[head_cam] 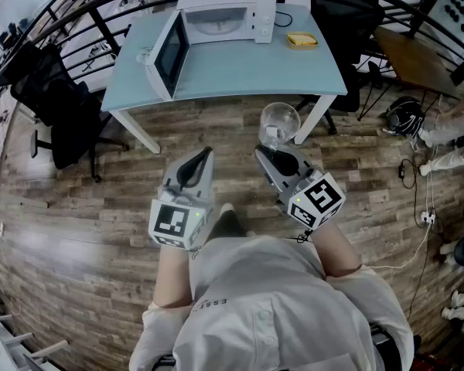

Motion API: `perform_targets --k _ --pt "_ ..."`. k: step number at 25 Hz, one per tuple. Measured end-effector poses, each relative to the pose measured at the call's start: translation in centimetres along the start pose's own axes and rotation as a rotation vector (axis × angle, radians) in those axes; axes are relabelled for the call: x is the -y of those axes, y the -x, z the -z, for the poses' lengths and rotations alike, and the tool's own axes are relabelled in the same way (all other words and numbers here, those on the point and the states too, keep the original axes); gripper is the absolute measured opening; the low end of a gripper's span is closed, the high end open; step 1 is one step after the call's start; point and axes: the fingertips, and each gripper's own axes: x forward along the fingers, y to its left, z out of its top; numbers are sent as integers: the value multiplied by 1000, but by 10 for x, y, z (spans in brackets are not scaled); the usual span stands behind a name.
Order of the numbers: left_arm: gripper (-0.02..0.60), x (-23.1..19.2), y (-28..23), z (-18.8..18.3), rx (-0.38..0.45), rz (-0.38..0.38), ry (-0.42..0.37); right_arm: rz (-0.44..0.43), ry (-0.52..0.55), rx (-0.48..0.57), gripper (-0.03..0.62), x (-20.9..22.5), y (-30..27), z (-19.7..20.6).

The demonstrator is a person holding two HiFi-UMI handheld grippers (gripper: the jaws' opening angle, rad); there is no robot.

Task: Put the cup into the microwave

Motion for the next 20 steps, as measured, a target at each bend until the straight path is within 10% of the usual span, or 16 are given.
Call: perform_targets --k 20 --pt "3 -8 -29 17 -37 0 23 -11 -30 -18 20 31 -11 17"
